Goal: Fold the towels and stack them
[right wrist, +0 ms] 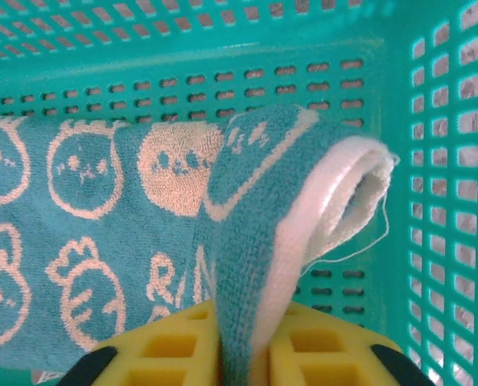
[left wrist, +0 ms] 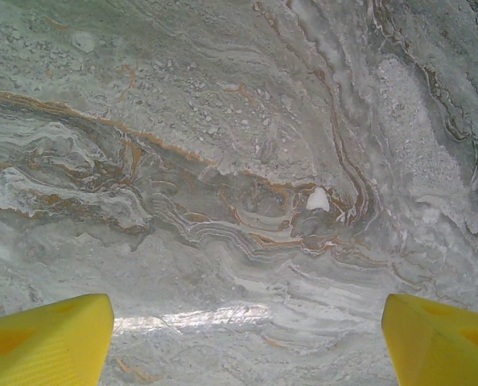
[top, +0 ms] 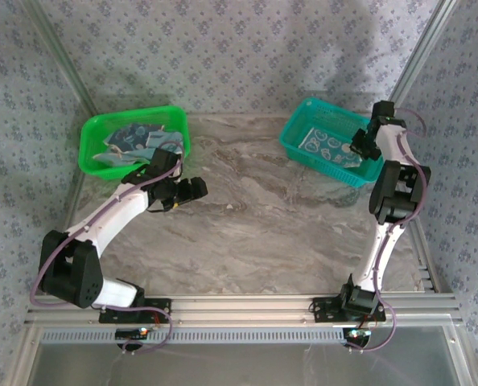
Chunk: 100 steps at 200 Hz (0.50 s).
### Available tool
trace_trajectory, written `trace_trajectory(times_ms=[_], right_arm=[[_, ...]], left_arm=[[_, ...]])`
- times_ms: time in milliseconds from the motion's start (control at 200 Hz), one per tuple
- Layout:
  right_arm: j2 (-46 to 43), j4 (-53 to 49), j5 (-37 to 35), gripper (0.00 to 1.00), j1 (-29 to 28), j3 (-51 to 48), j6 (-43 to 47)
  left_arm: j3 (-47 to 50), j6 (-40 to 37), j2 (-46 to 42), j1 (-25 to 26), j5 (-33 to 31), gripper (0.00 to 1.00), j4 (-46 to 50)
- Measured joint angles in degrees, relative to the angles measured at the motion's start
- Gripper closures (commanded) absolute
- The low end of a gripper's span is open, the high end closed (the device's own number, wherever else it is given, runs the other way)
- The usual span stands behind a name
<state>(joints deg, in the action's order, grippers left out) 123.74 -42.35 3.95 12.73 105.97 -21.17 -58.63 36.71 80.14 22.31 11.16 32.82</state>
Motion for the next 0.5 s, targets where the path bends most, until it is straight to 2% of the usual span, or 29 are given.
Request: trace_trajectory(times_ms=[15,60,145,175,260,290,355,370,415,440,500], right_arm=[[0.11,-0.11,-0.11,0.52,0.00,0.02,-0.26],[0.48,-0.61,-0.24,0.43,0.02,0.13,0.37],[0.90,-1.99,-1.11,0.40,0.04,0.70,1.25],[0.90,-2.47,-1.57,0.33,0.04,0.83,1.36],[0.72,-2.91,-3.58,0.30,0.02,1.25,1.73],[0.52,-2.99,-4.63,0.19,-0.02,1.25,1.70],[-0.11,-2.97,-6.47,0.16,-0.37,1.22,2.62],[-0.46,-2.99,-6.84,0.11,-0.52,1.18,2.49],[-1.44,-2.97,-7.98,0.09,-0.81,1.09,3.02],[-2.34,-2.91,-8.55,0.00,-1.07,0.96,3.02],[-5.01,-2.34,-9.40,0.00,-1.75,-0.07,3.17]], left_arm=[[-0.02,0.00,0.00,0.00,0.00,0.14,-0.02],[0.00,0.00,0.00,0.00,0.00,0.14,-0.02],[-0.02,0.00,0.00,-0.02,0.00,0.14,-0.02],[-0.02,0.00,0.00,0.00,0.00,0.14,-0.02],[-0.02,-0.02,0.00,0.00,0.00,0.13,0.00],[0.00,-0.02,-0.02,-0.02,-0.02,0.13,-0.02],[-0.02,-0.04,-0.09,0.00,-0.13,0.13,0.04],[0.00,-0.04,-0.11,0.00,-0.22,0.13,0.07],[0.00,-0.07,-0.22,-0.02,-0.55,0.12,0.22],[-0.02,-0.13,-0.31,-0.02,-0.87,0.12,0.37],[-0.07,-0.28,-0.37,-0.07,-1.75,0.12,0.81]])
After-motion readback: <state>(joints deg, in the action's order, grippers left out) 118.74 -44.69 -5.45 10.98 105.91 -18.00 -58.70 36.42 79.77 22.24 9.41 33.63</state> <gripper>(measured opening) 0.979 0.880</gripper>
